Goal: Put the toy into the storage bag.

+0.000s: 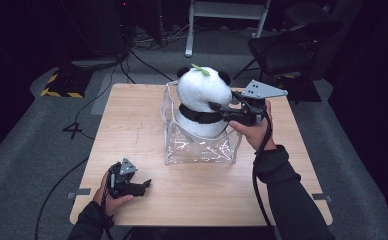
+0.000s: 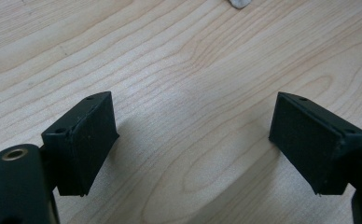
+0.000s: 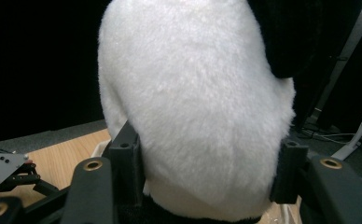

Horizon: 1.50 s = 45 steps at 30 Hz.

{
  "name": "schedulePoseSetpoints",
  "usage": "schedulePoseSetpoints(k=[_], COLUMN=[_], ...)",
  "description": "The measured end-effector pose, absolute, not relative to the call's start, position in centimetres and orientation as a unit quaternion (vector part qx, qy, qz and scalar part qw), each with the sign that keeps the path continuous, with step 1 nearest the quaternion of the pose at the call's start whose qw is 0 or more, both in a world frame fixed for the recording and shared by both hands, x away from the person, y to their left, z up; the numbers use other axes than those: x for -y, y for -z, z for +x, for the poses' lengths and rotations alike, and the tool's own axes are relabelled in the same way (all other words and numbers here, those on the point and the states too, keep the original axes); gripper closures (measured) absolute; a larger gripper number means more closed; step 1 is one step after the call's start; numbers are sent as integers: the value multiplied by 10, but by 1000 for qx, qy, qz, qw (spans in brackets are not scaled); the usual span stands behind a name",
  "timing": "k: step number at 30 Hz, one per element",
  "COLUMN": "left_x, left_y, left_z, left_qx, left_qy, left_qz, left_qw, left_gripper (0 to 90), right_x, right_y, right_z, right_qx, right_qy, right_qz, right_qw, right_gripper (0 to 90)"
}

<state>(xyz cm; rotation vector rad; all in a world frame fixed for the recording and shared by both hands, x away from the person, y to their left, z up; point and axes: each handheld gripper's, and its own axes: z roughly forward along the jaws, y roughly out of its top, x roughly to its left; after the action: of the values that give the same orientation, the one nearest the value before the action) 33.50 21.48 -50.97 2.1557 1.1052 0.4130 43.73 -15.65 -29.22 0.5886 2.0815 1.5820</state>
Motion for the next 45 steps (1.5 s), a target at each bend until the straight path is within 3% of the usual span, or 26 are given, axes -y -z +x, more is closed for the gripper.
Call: schedulePoseSetpoints(k=[45], left_x=[-215], left_y=[510], left_z=[335], left_qx=[-424], left_qy=[-158], left_qz=[826], left_qw=[336], left_gripper=[149], right_x=[145], right_y=[320], right_z=[448], right_qx=[-847], right_qy=[-451], right_qz=[209], right_qw=[191], right_gripper=[213])
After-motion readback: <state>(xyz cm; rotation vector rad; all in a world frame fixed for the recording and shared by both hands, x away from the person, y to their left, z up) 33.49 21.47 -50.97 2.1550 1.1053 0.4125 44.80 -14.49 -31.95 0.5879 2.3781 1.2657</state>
